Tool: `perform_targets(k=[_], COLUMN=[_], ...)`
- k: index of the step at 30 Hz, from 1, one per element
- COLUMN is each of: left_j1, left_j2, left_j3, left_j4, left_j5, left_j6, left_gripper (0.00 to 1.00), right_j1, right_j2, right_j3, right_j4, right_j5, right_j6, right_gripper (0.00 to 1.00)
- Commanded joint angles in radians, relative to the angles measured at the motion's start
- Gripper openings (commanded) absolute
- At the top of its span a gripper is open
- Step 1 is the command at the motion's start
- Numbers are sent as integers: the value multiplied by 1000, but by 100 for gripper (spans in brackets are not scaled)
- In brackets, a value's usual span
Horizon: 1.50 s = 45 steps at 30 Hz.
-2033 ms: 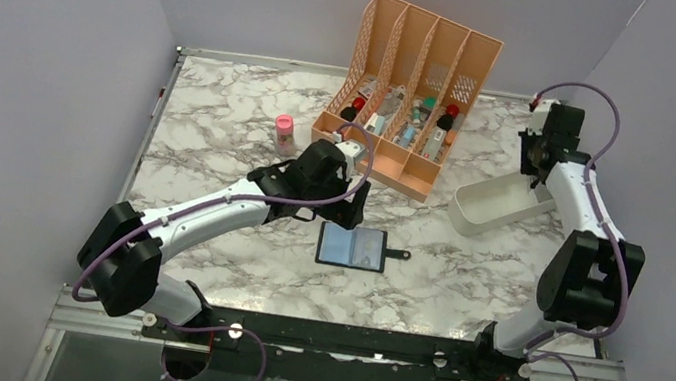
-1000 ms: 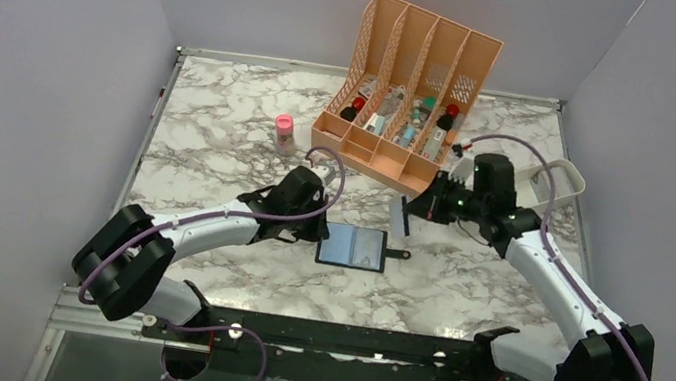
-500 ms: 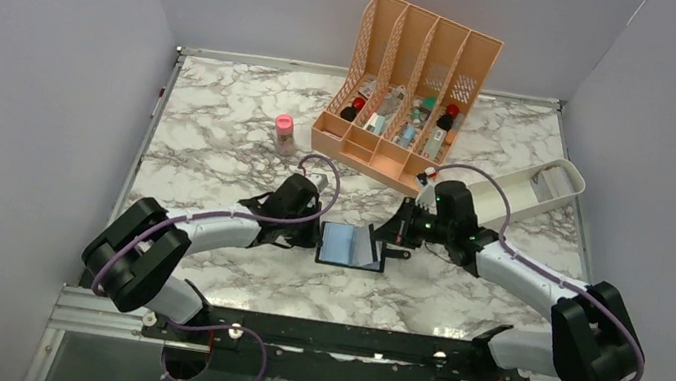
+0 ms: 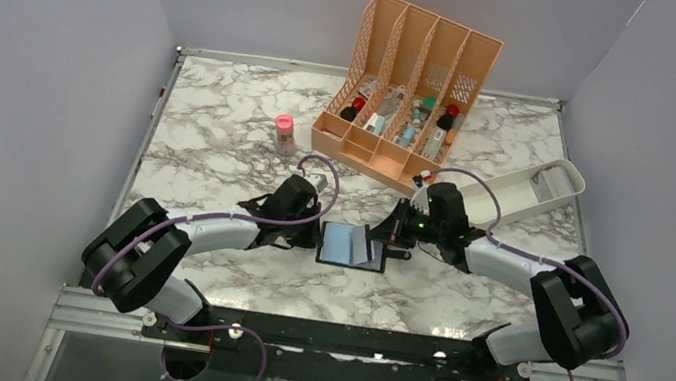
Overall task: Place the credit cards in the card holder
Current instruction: Insert the credit card into the card holder.
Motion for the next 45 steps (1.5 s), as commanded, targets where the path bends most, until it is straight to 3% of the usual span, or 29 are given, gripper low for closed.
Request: perform_targets(k=[1, 10, 27, 38, 45], left_j1=[3, 2, 1, 1, 1], left_j2=[13, -12, -31, -38, -39], left_j3=[-23, -51, -73, -78, -78], left_j4=[-1, 1, 4, 3, 1], left_j5=[23, 28, 31, 31, 28], left_j6=[2, -12, -21, -10, -7], left_gripper=[2, 2, 2, 3, 3], right_j1=[6, 6, 6, 6, 5], right_j2=[45, 84, 146, 174, 121], right_j3=[-21, -55, -123, -113, -100], right_j4=[60, 98, 303, 357, 299], right_j5=[36, 90, 42, 39, 97], right_j6=[22, 62, 161, 92, 38], right_gripper=[1, 1, 1, 1, 1])
